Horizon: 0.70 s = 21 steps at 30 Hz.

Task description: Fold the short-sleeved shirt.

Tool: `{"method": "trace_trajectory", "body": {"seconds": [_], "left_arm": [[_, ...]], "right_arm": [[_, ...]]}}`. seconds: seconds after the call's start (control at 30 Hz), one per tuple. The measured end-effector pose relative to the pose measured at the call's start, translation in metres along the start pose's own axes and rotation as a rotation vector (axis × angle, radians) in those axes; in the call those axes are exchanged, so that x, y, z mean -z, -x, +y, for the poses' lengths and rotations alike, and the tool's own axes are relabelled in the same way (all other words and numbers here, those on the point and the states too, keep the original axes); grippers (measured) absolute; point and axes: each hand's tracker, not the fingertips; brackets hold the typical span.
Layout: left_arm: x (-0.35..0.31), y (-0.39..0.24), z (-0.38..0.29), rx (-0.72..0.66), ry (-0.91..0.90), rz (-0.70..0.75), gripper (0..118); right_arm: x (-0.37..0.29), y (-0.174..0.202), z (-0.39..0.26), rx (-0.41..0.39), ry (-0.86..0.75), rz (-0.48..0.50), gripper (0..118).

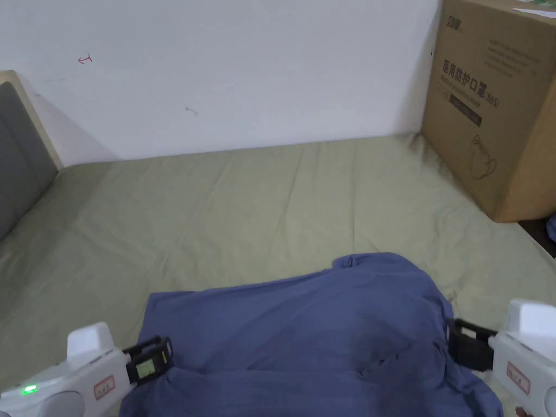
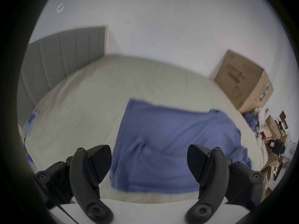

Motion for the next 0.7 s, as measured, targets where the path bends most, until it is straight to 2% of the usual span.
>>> {"method": "trace_trajectory", "body": {"seconds": [0.17,0.27,0.33,0.37,0.4,0.43,0.47,0.5,0.53,0.7], "left_arm": [[-0.028,-0.032,0.034,0.076,-0.222,-0.01,100],[-0.026,-0.045,0.041,0.134,-0.297,0.015,97],[-0.021,-0.051,0.042,0.162,-0.322,0.035,77],[-0.019,-0.053,0.042,0.162,-0.323,0.037,58],[-0.016,-0.054,0.042,0.16,-0.322,0.034,30],[-0.012,-0.054,0.043,0.162,-0.318,0.031,18],[-0.005,-0.052,0.044,0.155,-0.305,0.018,12],[0.0,-0.05,0.044,0.147,-0.291,-0.002,12],[0.005,-0.047,0.044,0.14,-0.29,-0.014,0],[0.047,-0.032,0.055,0.119,-0.202,-0.017,0]], "right_arm": [[-0.021,0.03,0.036,-0.079,-0.21,0.029,89],[-0.021,0.045,0.044,-0.116,-0.272,0.019,86],[-0.019,0.051,0.047,-0.118,-0.271,0.025,69],[-0.017,0.053,0.048,-0.117,-0.28,0.029,51],[-0.013,0.055,0.048,-0.112,-0.283,0.031,20],[-0.01,0.057,0.048,-0.112,-0.283,0.032,4],[-0.007,0.058,0.049,-0.112,-0.281,0.028,0],[-0.004,0.06,0.05,-0.113,-0.276,0.022,0],[0.001,0.059,0.049,-0.114,-0.275,0.031,0],[0.019,0.062,0.052,-0.122,-0.252,0.046,0]]}}
